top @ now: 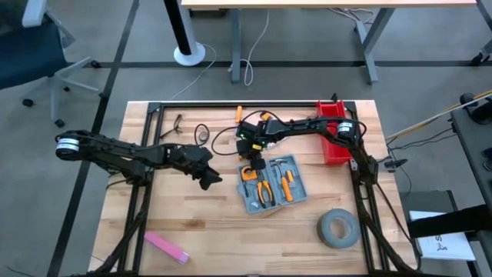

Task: Prefit tool cases
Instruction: Put the yellow screwdriver bit set into the gray pre-fit tool case

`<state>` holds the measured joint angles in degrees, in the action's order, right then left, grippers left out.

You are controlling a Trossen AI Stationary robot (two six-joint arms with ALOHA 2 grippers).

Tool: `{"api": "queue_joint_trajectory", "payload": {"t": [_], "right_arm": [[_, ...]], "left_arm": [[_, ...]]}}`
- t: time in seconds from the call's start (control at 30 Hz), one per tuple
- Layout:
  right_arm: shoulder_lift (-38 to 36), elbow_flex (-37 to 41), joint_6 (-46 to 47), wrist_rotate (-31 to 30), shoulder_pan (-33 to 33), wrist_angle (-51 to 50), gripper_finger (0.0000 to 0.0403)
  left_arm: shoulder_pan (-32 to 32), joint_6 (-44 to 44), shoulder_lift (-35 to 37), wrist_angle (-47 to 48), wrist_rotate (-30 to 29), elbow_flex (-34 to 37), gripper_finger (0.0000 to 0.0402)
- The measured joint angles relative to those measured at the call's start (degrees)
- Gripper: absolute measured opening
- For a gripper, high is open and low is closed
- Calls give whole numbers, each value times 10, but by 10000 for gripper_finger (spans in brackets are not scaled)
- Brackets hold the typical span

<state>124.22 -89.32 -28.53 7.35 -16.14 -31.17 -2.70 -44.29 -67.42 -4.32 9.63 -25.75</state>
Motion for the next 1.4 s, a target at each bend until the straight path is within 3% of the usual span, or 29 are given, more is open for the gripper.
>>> {"api": "queue_joint_trajectory", "payload": {"t": [0.2,0.67,1.03,1.2,1.4], "right_arm": [[-5,-1,0,-1,0,-4,38],[-47,1,6,1,1,-82,1],[-70,1,34,7,-2,-94,0],[-70,4,31,53,-4,-100,28],[-70,16,19,56,-3,-68,113]], "left_arm": [[0,-2,0,0,0,0,204],[0,-9,0,1,1,0,204],[2,-16,0,-4,4,0,204],[9,-19,0,-5,5,0,204],[10,-19,0,-7,5,0,204]]}}
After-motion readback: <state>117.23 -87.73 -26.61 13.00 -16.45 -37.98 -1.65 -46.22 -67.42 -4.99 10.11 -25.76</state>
